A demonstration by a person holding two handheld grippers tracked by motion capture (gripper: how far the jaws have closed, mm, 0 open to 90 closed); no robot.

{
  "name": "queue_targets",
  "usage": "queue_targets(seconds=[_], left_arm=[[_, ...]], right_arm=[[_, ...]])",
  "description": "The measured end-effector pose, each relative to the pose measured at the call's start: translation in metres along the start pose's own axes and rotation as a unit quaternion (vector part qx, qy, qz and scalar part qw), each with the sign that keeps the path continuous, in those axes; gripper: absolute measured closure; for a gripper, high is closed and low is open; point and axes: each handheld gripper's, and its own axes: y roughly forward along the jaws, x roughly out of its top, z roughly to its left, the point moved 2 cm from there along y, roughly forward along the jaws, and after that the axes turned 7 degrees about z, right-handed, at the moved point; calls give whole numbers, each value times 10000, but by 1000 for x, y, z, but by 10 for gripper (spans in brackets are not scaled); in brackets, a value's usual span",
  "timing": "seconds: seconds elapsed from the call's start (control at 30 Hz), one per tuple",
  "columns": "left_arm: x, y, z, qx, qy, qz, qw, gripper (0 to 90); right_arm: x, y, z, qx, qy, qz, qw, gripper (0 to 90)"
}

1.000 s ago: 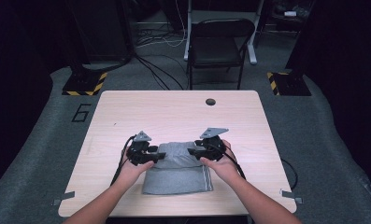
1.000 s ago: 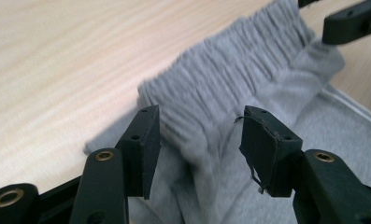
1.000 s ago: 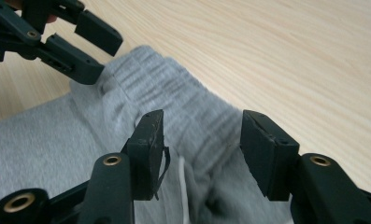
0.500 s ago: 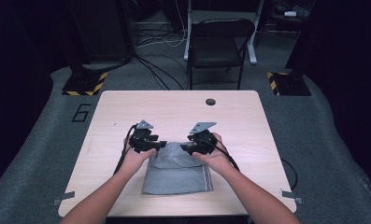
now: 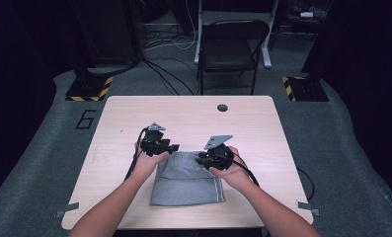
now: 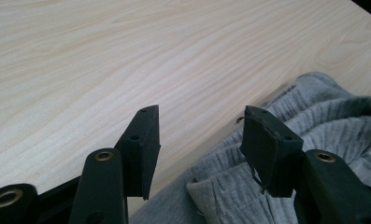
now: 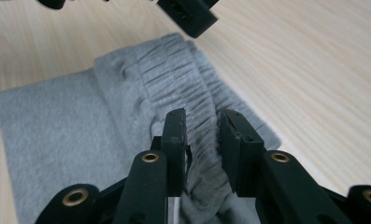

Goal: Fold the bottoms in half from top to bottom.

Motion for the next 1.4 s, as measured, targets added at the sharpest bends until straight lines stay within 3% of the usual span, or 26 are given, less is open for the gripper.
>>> queue_targets(seconds=[0.17, 0.2, 0.27, 0.3, 0.43, 0.6, 0.73, 1.1, 1.4], left_arm=[[1, 4, -2, 20, -39, -5, 10000, 467], [1, 4, -3, -11, -144, -34, 9999, 467], [2, 3, -3, -18, -75, -40, 10000, 467], [2, 3, -4, -37, -157, -75, 9998, 467], [2, 3, -10, -128, -80, -52, 9999, 466], [3, 1, -19, -163, 163, -23, 9997, 466], [0, 0, -23, -186, 225, 113, 9995, 462], [-24, -21, -32, -504, 220, 120, 9984, 460], [-40, -29, -39, -611, 353, 78, 9975, 461]], right_arm=[[-7, -3, 9, 148, -15, -4, 9999, 721], [-8, -3, 10, 150, -67, -35, 9999, 721], [-9, -4, 12, 167, 20, -22, 9999, 721], [-10, -5, 15, 203, -25, -25, 9998, 721], [-13, -4, 20, 256, 31, -67, 9996, 721], [-19, -3, 29, 311, -99, -12, 9995, 720], [-20, -2, 32, 298, -87, 5, 9995, 714], [-27, -5, 40, 375, -98, -42, 9992, 691], [-33, -9, 47, 429, -86, -72, 9990, 678]])
